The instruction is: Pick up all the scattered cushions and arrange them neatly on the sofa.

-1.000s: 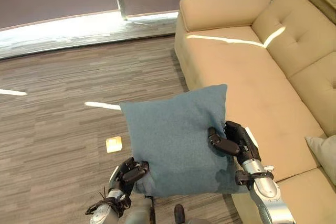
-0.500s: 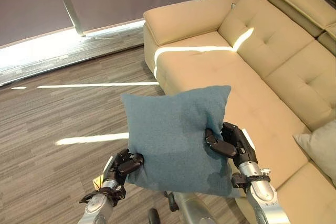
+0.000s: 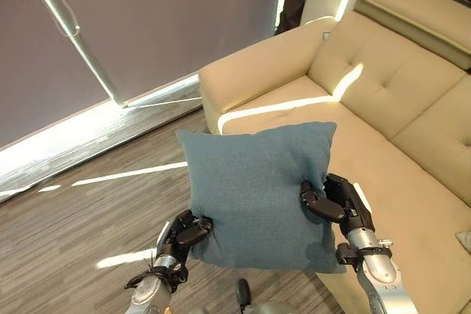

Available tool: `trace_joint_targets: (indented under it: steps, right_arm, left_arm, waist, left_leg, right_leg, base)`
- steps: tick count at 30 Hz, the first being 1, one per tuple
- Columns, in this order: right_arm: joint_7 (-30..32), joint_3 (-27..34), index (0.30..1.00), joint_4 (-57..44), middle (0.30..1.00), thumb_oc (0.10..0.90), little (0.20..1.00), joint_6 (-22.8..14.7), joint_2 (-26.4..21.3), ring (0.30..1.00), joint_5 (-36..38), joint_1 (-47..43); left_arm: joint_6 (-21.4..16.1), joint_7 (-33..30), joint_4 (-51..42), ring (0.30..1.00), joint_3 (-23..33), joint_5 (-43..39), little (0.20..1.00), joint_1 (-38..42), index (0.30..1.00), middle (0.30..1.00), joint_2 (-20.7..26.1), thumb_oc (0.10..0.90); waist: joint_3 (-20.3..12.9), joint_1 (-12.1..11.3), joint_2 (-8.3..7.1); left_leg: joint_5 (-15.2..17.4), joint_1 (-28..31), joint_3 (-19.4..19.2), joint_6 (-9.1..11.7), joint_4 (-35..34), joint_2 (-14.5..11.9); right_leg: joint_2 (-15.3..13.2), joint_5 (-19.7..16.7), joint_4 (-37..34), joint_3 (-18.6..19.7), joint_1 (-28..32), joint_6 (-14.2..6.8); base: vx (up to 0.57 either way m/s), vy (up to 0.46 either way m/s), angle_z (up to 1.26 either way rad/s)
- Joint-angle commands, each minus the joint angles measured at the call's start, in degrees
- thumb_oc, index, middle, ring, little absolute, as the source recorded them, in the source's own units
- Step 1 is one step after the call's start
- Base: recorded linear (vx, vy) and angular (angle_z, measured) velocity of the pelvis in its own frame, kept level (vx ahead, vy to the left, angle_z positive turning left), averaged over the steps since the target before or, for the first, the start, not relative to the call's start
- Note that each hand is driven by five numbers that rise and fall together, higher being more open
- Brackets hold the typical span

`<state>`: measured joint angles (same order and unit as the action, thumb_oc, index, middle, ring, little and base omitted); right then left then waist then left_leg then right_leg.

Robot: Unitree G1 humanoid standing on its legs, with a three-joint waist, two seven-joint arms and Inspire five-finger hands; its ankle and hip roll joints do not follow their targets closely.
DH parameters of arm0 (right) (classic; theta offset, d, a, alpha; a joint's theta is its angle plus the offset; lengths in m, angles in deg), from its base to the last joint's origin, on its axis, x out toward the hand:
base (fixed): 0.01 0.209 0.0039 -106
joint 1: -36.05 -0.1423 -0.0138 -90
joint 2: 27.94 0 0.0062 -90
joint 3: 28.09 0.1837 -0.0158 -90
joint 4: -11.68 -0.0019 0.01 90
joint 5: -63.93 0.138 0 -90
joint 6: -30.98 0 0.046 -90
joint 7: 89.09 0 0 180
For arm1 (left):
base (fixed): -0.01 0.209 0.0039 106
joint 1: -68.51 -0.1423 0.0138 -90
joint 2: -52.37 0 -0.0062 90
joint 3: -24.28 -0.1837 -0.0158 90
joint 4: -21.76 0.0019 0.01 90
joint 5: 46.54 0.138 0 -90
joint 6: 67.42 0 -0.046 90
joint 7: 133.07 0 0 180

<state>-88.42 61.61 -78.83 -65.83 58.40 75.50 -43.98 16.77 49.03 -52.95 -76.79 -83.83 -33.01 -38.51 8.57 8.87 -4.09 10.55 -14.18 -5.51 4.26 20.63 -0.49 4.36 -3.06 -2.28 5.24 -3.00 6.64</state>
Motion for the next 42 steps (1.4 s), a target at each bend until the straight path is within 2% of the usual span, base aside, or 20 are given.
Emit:
trace_joint_targets:
  steps: [1,2,5,11,12,15,18,20,21,22,26,27,29,31,32,33,36,38,40,42]
  right_arm:
    - [-0.37,-1.00,0.300,-6.58,0.300,0.400,0.300,-7.31,-0.49,0.300,1.15,-2.83]
    - [0.04,-1.20,0.300,-6.39,0.300,0.400,0.300,-7.32,-0.37,0.300,0.75,-3.07]
    - [-0.51,-1.38,0.300,-5.98,0.300,0.400,0.300,-7.39,-0.31,0.300,0.40,-3.16]
    - [-0.57,-2.54,0.300,-5.36,0.300,0.400,0.300,-6.80,0.39,0.300,-0.16,-4.15]
    - [-0.25,-3.16,0.300,-5.12,0.300,0.400,0.300,-6.61,0.92,0.300,-0.88,-4.82]
    - [-0.24,-3.36,0.300,-4.82,0.300,0.400,0.300,-6.22,1.17,0.300,-1.26,-5.28]
    - [-0.36,-4.25,0.300,-5.02,0.300,0.400,0.300,-6.43,2.59,0.300,-0.91,-5.10]
    - [-0.62,-4.59,0.300,-4.76,0.300,0.400,0.300,-6.33,2.79,0.300,-0.80,-5.25]
    - [-0.64,-4.92,0.300,-4.09,0.300,0.400,0.300,-6.39,2.72,0.300,-0.38,-5.78]
    - [-0.62,-4.97,0.300,-3.91,0.300,0.400,0.300,-6.38,2.72,0.300,-0.15,-6.03]
    - [-0.21,-4.31,0.300,-3.65,0.300,0.400,0.300,-6.46,2.71,0.300,0.06,-5.56]
    - [-0.09,-3.44,0.300,-3.40,0.300,0.400,0.300,-6.48,2.76,0.300,0.04,-4.29]
    - [-0.08,-2.86,0.300,-3.43,0.300,0.400,0.300,-6.59,2.63,0.300,0.13,-3.77]
    - [0.16,-2.19,0.300,-3.08,0.300,0.400,0.300,-6.99,2.47,0.300,0.97,-2.43]
    - [0.16,-2.18,0.300,-3.10,0.300,0.400,0.300,-6.98,2.47,0.300,0.98,-2.40]
    - [0.30,-1.91,0.300,-3.54,0.300,0.400,0.300,-7.10,1.41,0.300,1.24,-2.15]
    - [0.65,-2.09,0.300,-3.58,0.300,0.400,0.300,-7.13,1.12,0.300,2.31,-2.28]
    - [0.67,-2.11,0.300,-3.35,0.300,0.400,0.300,-6.77,0.65,0.300,2.34,-2.57]
    - [0.84,-2.20,0.300,-2.95,0.300,0.400,0.300,-6.73,0.08,0.300,2.06,-3.28]
    - [1.04,-2.28,0.300,-2.87,0.300,0.400,0.300,-6.81,0.01,0.300,2.20,-3.52]
  left_arm:
    - [-5.95,6.34,-9.55,0.300,-2.47,-1.75,0.300,2.45,0.300,0.300,-1.72,0.400]
    - [-6.27,5.89,-10.20,0.300,-2.38,-2.07,0.300,2.53,0.300,0.300,-1.84,0.400]
    - [-6.59,6.42,-10.83,0.300,-2.72,-2.00,0.300,2.57,0.300,0.300,-1.48,0.400]
    - [-6.69,5.52,-10.62,0.300,-2.93,-1.46,0.300,4.07,0.300,0.300,-0.28,0.400]
    - [-6.98,4.50,-10.40,0.300,-2.99,-0.75,0.300,4.98,0.300,0.300,-0.01,0.400]
    - [-7.25,3.85,-10.32,0.300,-2.65,0.00,0.300,5.49,0.300,0.300,0.40,0.400]
    - [-8.12,2.70,-11.04,0.300,-1.98,0.70,0.300,5.75,0.300,0.300,0.89,0.400]
    - [-8.40,2.56,-11.42,0.300,-1.56,0.61,0.300,5.84,0.300,0.300,1.14,0.400]
    - [-8.58,2.36,-11.72,0.300,-1.05,0.22,0.300,6.02,0.300,0.300,1.26,0.400]
    - [-8.62,2.38,-11.67,0.300,-1.12,-0.08,0.300,6.26,0.300,0.300,1.18,0.400]
    - [-8.76,2.66,-11.09,0.300,-1.12,-0.78,0.300,7.04,0.300,0.300,0.31,0.400]
    - [-8.26,3.53,-10.82,0.300,-2.27,-0.77,0.300,6.84,0.300,0.300,-0.65,0.400]
    - [-8.22,3.99,-10.68,0.300,-2.46,-0.80,0.300,6.63,0.300,0.300,-0.99,0.400]
    - [-7.66,5.33,-10.43,0.300,-3.98,-1.45,0.300,6.24,0.300,0.300,-1.22,0.400]
    - [-7.67,5.34,-10.43,0.300,-4.00,-1.45,0.300,6.22,0.300,0.300,-1.22,0.400]
    - [-7.67,5.44,-10.58,0.300,-4.39,-1.74,0.300,6.75,0.300,0.300,-0.68,0.400]
    - [-7.83,4.92,-10.48,0.300,-4.63,-1.80,0.300,7.01,0.300,0.300,-0.63,0.400]
    - [-7.58,4.68,-10.37,0.300,-4.70,-2.30,0.300,7.03,0.300,0.300,-0.93,0.400]
    - [-7.66,4.52,-10.33,0.300,-4.52,-2.12,0.300,7.05,0.300,0.300,-0.78,0.400]
    - [-7.84,4.35,-10.62,0.300,-4.50,-2.33,0.300,7.20,0.300,0.300,-0.72,0.400]
  waist:
    - [-4.22,-1.26,-1.16]
    - [-3.53,-2.42,-0.59]
    - [-4.19,-2.26,0.21]
    - [-5.15,-1.86,0.72]
    - [-4.68,-1.47,0.68]
    - [-4.42,-0.99,0.79]
    - [-3.89,-0.26,1.38]
    - [-4.35,-0.08,1.68]
    - [-4.79,-0.63,1.84]
    - [-4.86,-0.56,2.01]
    - [-4.99,-0.09,1.71]
    - [-5.36,0.72,1.46]
    - [-5.53,0.82,1.42]
    - [-6.12,1.77,1.44]
    - [-6.10,1.79,1.46]
    - [-5.37,1.79,0.17]
    - [-4.97,1.24,-0.53]
    - [-5.10,0.49,-1.14]
    - [-5.56,-0.31,-1.48]
    - [-5.41,-0.86,-1.41]
  left_leg:
    - [-7.51,2.38,1.86,-1.66,-8.66,1.69]
    - [-10.13,0.91,7.64,-1.02,-11.46,3.60]
    - [-9.87,3.01,10.61,-1.26,-13.84,4.39]
    - [-8.67,5.87,5.94,-3.58,-15.45,3.84]
    - [-7.53,7.14,3.85,-4.75,-15.26,3.99]
    - [-7.31,8.07,2.32,-5.36,-15.78,3.71]
    - [-6.55,10.20,-0.13,-5.69,-17.04,3.31]
    - [-5.92,12.06,-1.47,-5.65,-18.69,3.36]
    - [-5.32,13.69,-2.95,-5.49,-19.88,3.25]
    - [-5.04,14.31,-3.09,-5.39,-20.33,3.23]
    - [-3.99,16.28,-3.21,-5.45,-20.61,3.99]
    - [-2.73,17.24,-2.61,-5.34,-19.94,4.53]
    - [-2.22,17.45,-2.35,-4.95,-18.67,4.59]
    - [-3.48,17.08,-2.61,-2.19,-13.17,3.53]
    - [-3.34,16.99,-2.57,-2.14,-12.90,3.46]
    - [-6.71,12.65,-2.58,0.36,-1.91,2.05]
    - [-7.10,9.09,-1.74,0.32,4.18,2.29]
    - [-4.84,5.96,-1.22,-1.01,3.02,2.12]
    - [-2.55,5.11,1.19,-2.05,-4.15,1.59]
    - [-3.82,4.03,2.94,-1.79,-7.07,1.42]
  right_leg:
    - [-2.52,4.70,2.58,0.71,1.97,-9.28]
    - [-1.34,5.28,3.52,3.55,3.07,-9.13]
    - [-1.00,6.26,4.54,6.58,3.52,-9.52]
    - [-2.43,7.70,10.63,10.23,2.28,-11.55]
    - [-3.13,6.39,15.05,11.04,0.79,-13.27]
    - [-2.95,3.59,19.39,11.85,-1.57,-14.87]
    - [-4.05,2.33,21.40,7.68,-5.26,-15.59]
    - [-4.40,3.22,17.28,3.28,-6.48,-14.98]
    - [-4.95,3.30,12.96,-3.39,-8.36,-14.29]
    - [-4.97,3.01,11.51,-6.14,-9.15,-14.29]
    - [-5.16,2.29,9.03,-10.27,-9.74,-14.51]
    - [-3.89,2.76,8.47,-7.23,-8.65,-13.37]
    - [-3.77,2.76,8.01,-6.67,-8.05,-12.87]
    - [-3.35,2.81,5.64,-5.68,-5.16,-11.56]
    - [-3.30,2.75,5.52,-5.73,-5.07,-11.53]
    - [-3.81,2.40,4.58,-4.93,-3.15,-10.28]
    - [-3.65,3.05,4.04,-3.67,-1.92,-9.29]
    - [-4.09,3.67,3.48,-1.91,-0.81,-9.56]
    - [-4.60,4.53,2.97,0.11,0.19,-10.33]
    - [-4.43,4.88,2.66,1.06,0.71,-10.48]
  base:
    - [0.20,0.050,-0.80]
    - [0.13,0.024,-1.02]
    - [0.22,0.094,-1.00]
    - [0.18,0.159,-0.66]
    - [0.11,0.138,-0.63]
    - [0.08,0.080,-0.51]
    - [0.12,0.095,-0.62]
    - [0.20,0.050,-0.64]
    - [0.26,0.030,-0.80]
    - [0.19,0.004,-0.85]
    - [0.20,-0.031,-0.31]
    - [0.23,-0.042,0.16]
    - [0.23,-0.056,0.13]
    - [0.25,-0.093,0.06]
    - [0.14,-0.130,0.19]
    - [0.07,-0.098,0.22]
    - [0.10,-0.069,0.00]
    - [0.18,0.018,-0.18]
    - [0.26,0.084,-0.34]
    - [0.15,0.056,-0.39]
